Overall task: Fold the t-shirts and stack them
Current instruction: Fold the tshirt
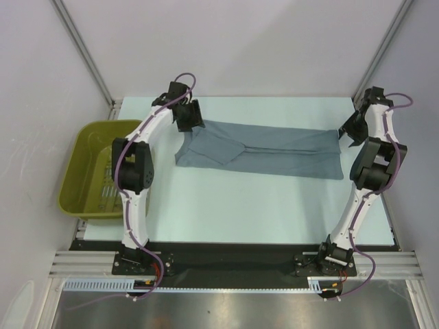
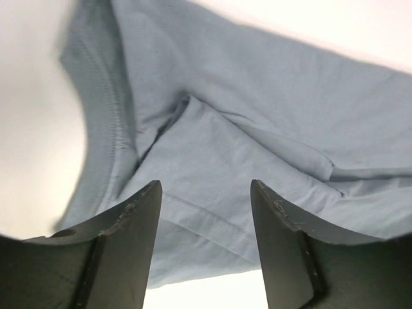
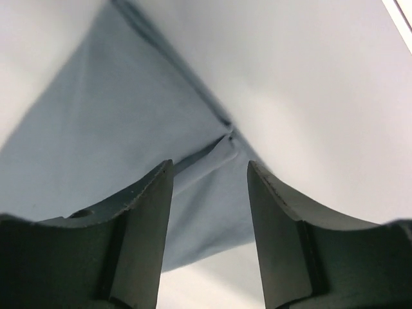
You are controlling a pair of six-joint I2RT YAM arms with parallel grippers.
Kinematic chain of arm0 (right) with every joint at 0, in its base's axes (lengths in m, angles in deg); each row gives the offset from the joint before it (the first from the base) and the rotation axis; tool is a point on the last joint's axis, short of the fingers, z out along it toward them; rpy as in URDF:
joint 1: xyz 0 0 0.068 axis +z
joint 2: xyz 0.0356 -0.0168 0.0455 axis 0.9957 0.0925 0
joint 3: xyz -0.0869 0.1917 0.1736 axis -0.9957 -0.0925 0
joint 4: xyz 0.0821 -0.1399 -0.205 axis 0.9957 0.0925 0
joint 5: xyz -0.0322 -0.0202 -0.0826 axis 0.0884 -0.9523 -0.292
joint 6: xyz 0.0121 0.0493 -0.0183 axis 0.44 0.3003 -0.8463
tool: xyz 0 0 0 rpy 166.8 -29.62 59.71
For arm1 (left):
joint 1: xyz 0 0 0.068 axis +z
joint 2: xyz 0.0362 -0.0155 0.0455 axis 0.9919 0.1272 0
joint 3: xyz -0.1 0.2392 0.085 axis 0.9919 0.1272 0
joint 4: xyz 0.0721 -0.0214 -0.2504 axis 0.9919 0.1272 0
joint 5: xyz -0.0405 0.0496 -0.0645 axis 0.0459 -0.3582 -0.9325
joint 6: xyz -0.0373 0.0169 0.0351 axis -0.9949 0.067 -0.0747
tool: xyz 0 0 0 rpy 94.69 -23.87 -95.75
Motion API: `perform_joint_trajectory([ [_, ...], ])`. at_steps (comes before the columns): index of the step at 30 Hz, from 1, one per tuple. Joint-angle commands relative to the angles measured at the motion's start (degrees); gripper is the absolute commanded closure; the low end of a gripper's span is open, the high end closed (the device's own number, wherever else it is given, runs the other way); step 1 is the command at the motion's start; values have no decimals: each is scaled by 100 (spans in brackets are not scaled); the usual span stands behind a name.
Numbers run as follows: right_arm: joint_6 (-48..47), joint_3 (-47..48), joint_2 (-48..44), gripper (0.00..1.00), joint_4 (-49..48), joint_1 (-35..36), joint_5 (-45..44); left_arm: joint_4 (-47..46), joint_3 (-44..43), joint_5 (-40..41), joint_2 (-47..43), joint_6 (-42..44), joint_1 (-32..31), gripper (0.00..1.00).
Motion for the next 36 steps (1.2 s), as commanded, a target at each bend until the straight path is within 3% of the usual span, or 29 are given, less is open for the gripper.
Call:
perform_joint_trajectory([
  [1, -123, -38, -682, 44, 247, 289, -340, 28, -38, 274, -723, 97, 38, 36],
  [4, -123, -584, -1095, 44, -33, 605, -209, 10, 295, 2, -1083, 132, -32, 37],
  [6, -158, -1015, -1314, 44, -183, 746, -104, -234, 637, -349, -1450, 167, -163, 44],
  [9, -132, -1508, -1421, 52, -535, 1211, 415, -753, 1734, -772, -1812, 168, -331, 55],
  [15, 885, -2334, -1386, 52, -1561, 3028, 557, -1087, 2440, -1378, -1743, 62, -463, 60],
  [24, 1634, -1571, -306, 51, -1653, 4051, 407, -1168, 2371, -1686, -1119, 97, -516, 61],
  [36, 1310, -78, 582, 50, -1538, 4104, -305, -1097, 2475, -1730, -1066, 264, -534, 63],
])
